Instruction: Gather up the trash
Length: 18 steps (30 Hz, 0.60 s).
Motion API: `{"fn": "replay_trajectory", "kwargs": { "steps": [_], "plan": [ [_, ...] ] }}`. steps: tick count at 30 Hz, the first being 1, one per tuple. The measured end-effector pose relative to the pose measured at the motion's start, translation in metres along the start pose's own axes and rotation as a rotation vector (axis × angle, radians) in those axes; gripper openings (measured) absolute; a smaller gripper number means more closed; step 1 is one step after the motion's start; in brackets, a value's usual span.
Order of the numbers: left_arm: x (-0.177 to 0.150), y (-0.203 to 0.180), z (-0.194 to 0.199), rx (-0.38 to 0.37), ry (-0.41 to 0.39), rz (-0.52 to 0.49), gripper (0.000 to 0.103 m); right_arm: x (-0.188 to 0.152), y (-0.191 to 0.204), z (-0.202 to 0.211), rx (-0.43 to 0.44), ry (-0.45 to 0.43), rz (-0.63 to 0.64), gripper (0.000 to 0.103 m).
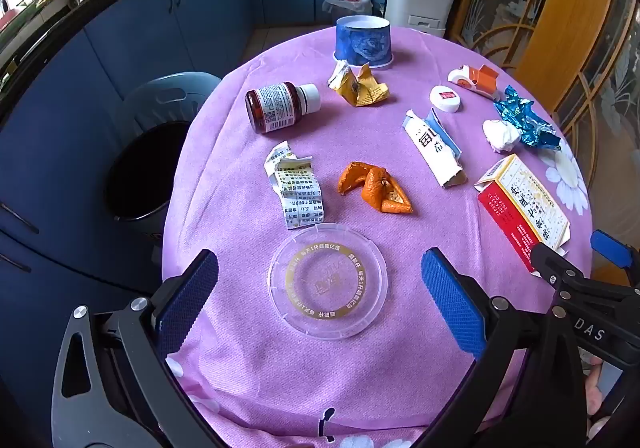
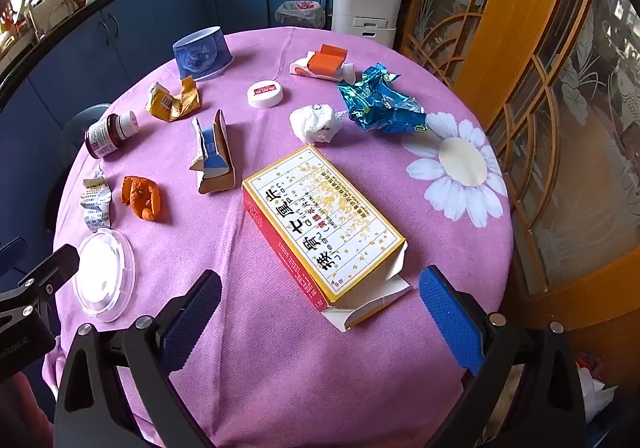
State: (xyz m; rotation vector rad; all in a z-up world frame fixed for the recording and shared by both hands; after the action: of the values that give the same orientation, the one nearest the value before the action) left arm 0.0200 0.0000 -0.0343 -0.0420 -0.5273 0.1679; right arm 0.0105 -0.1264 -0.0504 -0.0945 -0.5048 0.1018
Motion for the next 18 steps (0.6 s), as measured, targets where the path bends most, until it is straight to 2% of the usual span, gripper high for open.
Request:
{"fn": "replay_trajectory", "kwargs": {
  "steps": [18],
  "plan": [
    [-0.0001,-0.0003,-0.0004,0.0,0.003,0.001,0.1,0.0007,-0.0006,0.0014,0.0,-0.005,-0.001,0.097]
  ]
}}
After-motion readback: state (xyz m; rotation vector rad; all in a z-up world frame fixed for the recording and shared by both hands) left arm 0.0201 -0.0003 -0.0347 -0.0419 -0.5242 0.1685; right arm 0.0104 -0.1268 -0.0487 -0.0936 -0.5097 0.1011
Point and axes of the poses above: each gripper's, at about its wrist camera, not at the fingertips, and z roughly against the way its jaws point, y to its left, x to its top, the point moved 4 cm from there along -z, roughly the way its jaws point, and after that the axes turned 10 degrees about z, right-handed, at the moved point
